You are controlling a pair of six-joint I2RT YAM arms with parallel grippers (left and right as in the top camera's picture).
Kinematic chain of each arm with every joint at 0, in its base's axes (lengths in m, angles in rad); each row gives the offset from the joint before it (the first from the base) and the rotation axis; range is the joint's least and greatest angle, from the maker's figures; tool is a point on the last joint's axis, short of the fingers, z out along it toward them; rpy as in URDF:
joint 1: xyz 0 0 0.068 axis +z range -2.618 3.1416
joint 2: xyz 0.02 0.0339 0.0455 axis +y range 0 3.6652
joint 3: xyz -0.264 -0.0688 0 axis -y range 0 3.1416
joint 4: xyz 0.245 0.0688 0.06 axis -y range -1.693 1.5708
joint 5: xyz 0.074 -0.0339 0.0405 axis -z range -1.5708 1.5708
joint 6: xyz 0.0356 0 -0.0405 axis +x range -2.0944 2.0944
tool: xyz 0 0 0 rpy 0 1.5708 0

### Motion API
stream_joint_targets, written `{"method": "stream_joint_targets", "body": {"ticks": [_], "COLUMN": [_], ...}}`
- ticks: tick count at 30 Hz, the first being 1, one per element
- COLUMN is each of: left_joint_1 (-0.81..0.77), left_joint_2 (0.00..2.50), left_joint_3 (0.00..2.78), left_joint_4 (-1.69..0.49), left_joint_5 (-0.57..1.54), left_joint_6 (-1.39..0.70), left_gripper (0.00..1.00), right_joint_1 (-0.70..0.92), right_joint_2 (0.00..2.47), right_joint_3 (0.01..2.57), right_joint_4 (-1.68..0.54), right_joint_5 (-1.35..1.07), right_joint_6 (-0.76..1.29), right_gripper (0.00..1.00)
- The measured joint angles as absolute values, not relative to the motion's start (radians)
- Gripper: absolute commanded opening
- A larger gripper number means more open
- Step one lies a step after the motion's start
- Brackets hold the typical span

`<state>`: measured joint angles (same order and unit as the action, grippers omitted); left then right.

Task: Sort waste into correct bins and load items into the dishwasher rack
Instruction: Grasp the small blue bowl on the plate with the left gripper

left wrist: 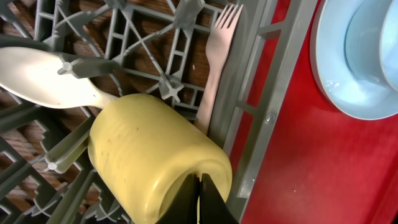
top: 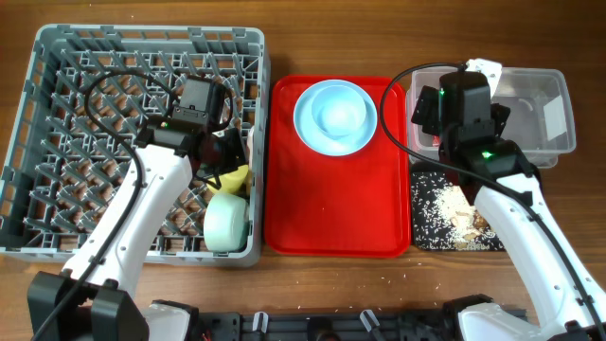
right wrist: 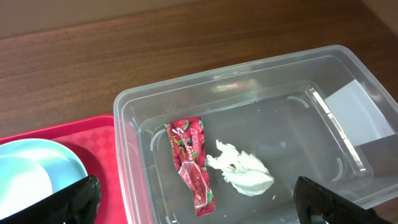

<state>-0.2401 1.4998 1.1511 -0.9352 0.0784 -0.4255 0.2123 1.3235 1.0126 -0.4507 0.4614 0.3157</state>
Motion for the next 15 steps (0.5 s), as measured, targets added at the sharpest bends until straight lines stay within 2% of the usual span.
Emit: {"method": "stream_joint_targets", "body": {"ticks": [3,4,5,6,8,10,12,15], "left_joint_1": [-0.240,-0.238,-0.233,-0.230,-0.215,-0.231,-0.281,-0.410], "left_joint_2": [1.496,1.486,1.474,1.461,1.398,1.343,1.339,1.425], "left_joint_3": [1.151,1.151,1.151,1.153,1.165,1.180,1.192,1.194], "left_joint_4": [-0.936,-0.940,-0.945,-0.946,-0.867,-0.715,-0.595,-0.409], "left_joint_5": [0.075,0.062,0.056,0.048,0.079,0.117,0.133,0.147], "left_joint_6": [-0.426,-0.426,-0.426,-0.429,-0.432,-0.432,-0.432,-0.432], "left_gripper": [0.06,0.12,0.32,0.31,0.22,0.22,0.37,0.40], "right_joint_1": [0.212,0.212,0.212,0.212,0.212,0.212,0.212,0.212], "right_joint_2": [1.324,1.324,1.324,1.324,1.324,1.324,1.324,1.324], "right_joint_3": [1.013,1.013,1.013,1.013,1.013,1.013,1.013,1.013], "right_joint_4": [-0.451,-0.451,-0.451,-0.451,-0.450,-0.451,-0.448,-0.451], "right_joint_5": [0.461,0.461,0.461,0.461,0.461,0.461,0.461,0.461], "right_joint_6": [0.316,0.316,0.316,0.316,0.316,0.316,0.316,0.316], "right_gripper": [1.00,1.00,1.00,1.00,1.00,1.00,1.00,1.00]}}
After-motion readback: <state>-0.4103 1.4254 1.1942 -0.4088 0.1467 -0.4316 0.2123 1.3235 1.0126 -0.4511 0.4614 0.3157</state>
